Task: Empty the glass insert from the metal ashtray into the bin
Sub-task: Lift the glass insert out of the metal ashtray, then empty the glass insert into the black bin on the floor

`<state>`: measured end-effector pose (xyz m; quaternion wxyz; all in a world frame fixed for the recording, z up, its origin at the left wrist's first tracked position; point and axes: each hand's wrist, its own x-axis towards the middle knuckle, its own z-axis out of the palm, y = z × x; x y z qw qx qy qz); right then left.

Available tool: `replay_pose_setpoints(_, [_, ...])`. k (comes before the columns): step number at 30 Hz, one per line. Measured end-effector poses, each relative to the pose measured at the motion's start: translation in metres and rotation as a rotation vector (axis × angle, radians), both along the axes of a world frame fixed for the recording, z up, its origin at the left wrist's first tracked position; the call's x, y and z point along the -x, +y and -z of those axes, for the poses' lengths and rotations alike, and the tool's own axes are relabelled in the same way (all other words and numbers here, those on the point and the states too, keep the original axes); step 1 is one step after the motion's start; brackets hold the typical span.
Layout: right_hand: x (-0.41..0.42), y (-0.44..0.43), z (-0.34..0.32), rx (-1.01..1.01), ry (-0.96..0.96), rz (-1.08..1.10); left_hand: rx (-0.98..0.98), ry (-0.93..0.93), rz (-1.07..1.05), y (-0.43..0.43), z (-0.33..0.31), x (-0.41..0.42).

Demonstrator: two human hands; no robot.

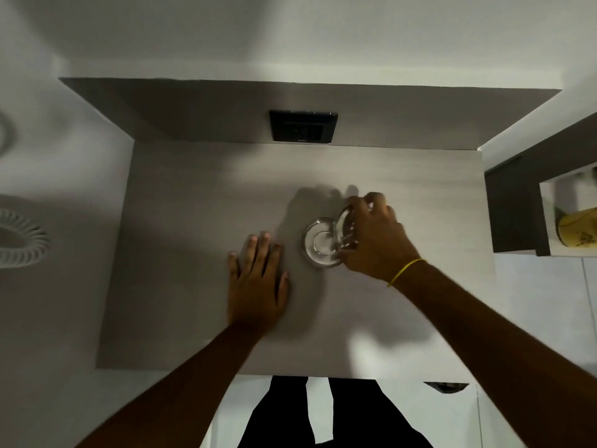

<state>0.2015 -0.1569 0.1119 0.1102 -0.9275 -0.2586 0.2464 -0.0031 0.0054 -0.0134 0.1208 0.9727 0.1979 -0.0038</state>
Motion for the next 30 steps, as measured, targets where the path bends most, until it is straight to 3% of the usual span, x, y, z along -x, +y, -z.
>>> replay_pose_setpoints(8, [-0.032, -0.027, 0.022, 0.139, -0.022, -0.008, 0.002, -0.007, -0.004, 0.000, -0.004, -0.001])
replay_pose_setpoints(16, [-0.024, -0.030, 0.033, 0.051, -0.129, 0.009, 0.014, -0.021, 0.008, 0.000, 0.001, 0.001])
replay_pose_setpoints(20, [-0.013, -0.014, 0.039, -0.117, -0.253, -0.028, 0.035, -0.034, 0.025, 0.000, 0.002, 0.003])
replay_pose_setpoints(25, [0.002, 0.009, 0.045, -0.036, -0.060, -0.102, 0.077, -0.091, 0.199, -0.021, 0.003, 0.017])
replay_pose_setpoints(30, [-0.007, -0.010, 0.041, -0.190, 0.042, 0.064, 0.173, -0.066, 0.522, -0.099, -0.004, 0.021])
